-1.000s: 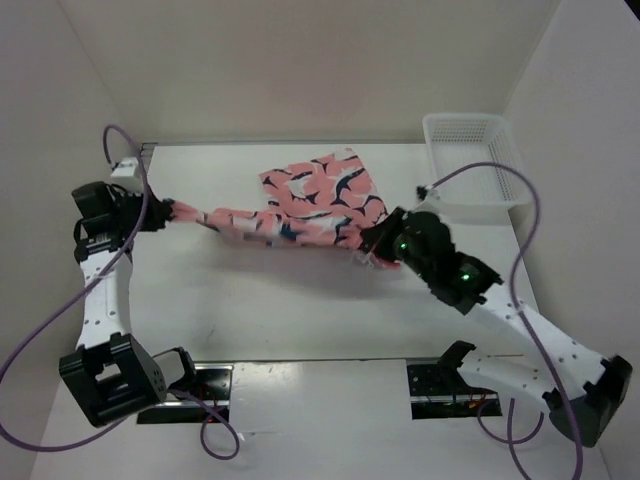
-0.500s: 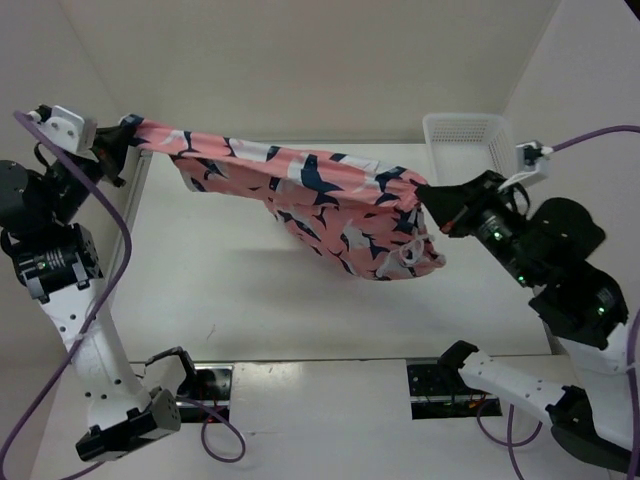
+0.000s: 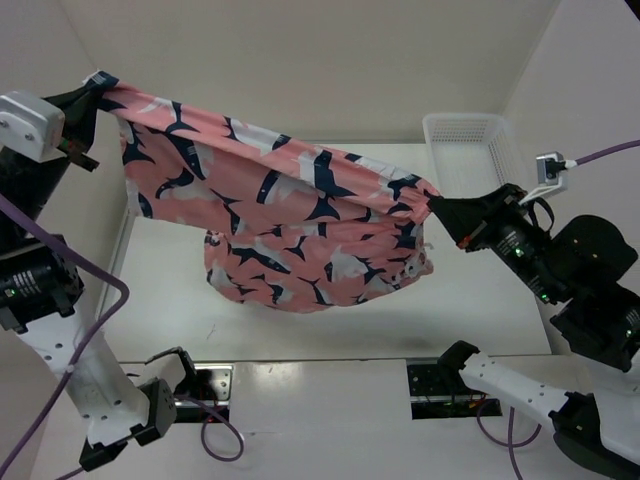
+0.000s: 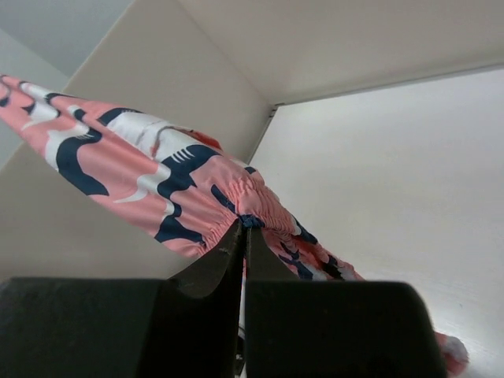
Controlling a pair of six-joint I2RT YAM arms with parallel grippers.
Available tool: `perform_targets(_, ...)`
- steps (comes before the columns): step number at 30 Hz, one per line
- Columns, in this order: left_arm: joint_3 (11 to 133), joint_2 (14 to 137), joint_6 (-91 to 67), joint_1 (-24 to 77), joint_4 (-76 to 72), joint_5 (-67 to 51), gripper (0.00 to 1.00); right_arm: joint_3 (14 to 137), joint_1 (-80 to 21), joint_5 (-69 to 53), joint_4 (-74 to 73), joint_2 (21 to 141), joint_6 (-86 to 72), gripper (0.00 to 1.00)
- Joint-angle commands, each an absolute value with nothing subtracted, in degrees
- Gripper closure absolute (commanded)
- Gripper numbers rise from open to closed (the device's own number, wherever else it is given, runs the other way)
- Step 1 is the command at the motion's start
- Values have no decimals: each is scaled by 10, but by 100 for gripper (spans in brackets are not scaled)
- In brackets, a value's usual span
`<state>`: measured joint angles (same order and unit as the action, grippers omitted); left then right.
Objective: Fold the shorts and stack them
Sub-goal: Fold the shorts
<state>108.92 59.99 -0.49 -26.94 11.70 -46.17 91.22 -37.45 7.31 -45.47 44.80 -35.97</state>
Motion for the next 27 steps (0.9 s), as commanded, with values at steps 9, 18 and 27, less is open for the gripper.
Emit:
perform_targets(9,872,671,0,-266,-2,-450,100,774,-353,170,-392,537,-402,100)
perform_targets(18,861,857,0,-181,-4,-392,100,616,-51,-47,-202,642,-394,100)
perform_targets(27,977,1062,0,-106,7,-359,100,683,-28,-92,-111,888,-354,100)
